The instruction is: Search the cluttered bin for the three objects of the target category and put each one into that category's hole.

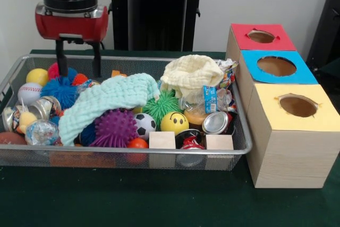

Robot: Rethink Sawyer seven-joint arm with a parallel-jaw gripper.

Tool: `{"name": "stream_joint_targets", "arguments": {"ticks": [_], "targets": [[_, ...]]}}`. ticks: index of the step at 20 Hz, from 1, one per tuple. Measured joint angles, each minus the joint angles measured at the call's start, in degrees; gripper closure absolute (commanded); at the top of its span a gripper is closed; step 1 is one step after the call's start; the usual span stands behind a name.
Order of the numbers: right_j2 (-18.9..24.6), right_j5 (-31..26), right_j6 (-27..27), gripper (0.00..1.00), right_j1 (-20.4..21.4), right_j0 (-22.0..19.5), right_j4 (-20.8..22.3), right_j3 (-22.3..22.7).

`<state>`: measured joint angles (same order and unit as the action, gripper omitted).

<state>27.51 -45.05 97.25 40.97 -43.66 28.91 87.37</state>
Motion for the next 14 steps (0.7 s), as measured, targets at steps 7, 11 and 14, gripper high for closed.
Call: {"name": "stream_joint_targets", "arguments": {"ticks": [7,11,14], "targets": [[2.00,0.00,-0.77,0.00,-1.88,-3.91,1.95,0.03],[3.31,0.01,-2.12,0.00,-3.23,-5.65,2.75,0.02],[3.63,0.00,-3.51,0.00,-4.36,-6.34,3.52,-0.32]]}}
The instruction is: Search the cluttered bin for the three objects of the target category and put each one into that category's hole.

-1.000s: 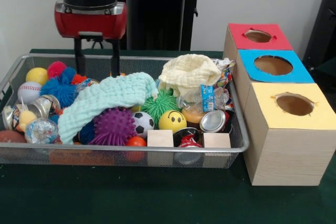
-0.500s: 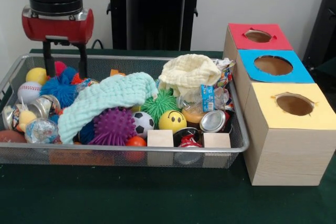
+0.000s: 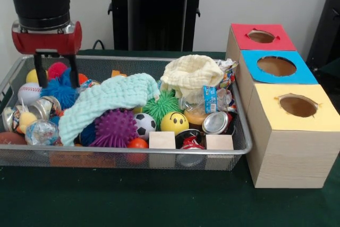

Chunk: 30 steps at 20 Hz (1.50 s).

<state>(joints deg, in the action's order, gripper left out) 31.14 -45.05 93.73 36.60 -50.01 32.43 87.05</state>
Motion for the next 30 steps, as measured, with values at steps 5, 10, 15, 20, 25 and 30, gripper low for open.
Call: {"name": "stream_joint_targets", "arguments": {"ticks": [5,10,15,20,25,30], "targets": [[0.73,-0.16,-3.91,0.00,-3.61,-0.69,1.74,-2.54],[1.46,-0.19,-6.78,0.00,-5.51,-0.88,2.20,-4.07],[2.50,-0.19,-9.65,0.00,-7.28,-1.86,2.35,-4.62],[3.07,-0.19,-10.45,0.00,-9.37,-2.90,2.40,-5.63],[3.21,-0.19,-10.91,0.00,-9.76,-4.49,2.51,-5.74],[3.21,-0.19,-11.76,0.00,-9.75,-6.61,2.58,-5.80]]}}
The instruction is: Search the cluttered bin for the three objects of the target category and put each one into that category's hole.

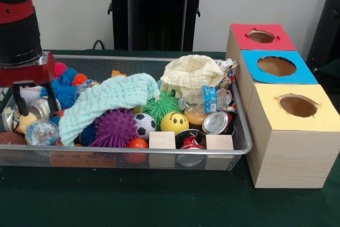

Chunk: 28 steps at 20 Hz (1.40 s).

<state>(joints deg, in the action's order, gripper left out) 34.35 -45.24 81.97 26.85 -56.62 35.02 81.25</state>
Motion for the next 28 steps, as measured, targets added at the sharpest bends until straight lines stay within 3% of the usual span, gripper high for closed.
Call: {"name": "stream_joint_targets", "arguments": {"ticks": [12,28], "targets": [[0.00,0.02,-0.02,0.00,0.17,-1.98,1.32,0.06],[0.00,5.93,-0.02,0.00,-6.37,-2.73,7.39,-0.05]]}}
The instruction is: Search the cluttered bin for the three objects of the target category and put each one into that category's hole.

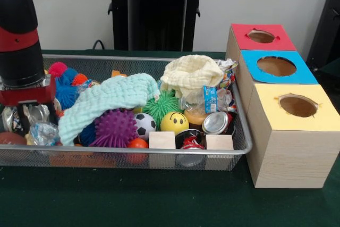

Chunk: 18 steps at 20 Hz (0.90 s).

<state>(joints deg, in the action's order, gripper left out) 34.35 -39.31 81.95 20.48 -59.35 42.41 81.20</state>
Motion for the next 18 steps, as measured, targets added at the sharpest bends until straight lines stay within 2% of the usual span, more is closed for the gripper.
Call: {"name": "stream_joint_targets", "arguments": {"ticks": [6,18], "targets": [[0.06,3.08,0.00,0.00,-0.75,-0.68,1.15,0.01],[1.67,5.45,0.00,0.00,-2.13,-2.36,2.14,0.07]]}}
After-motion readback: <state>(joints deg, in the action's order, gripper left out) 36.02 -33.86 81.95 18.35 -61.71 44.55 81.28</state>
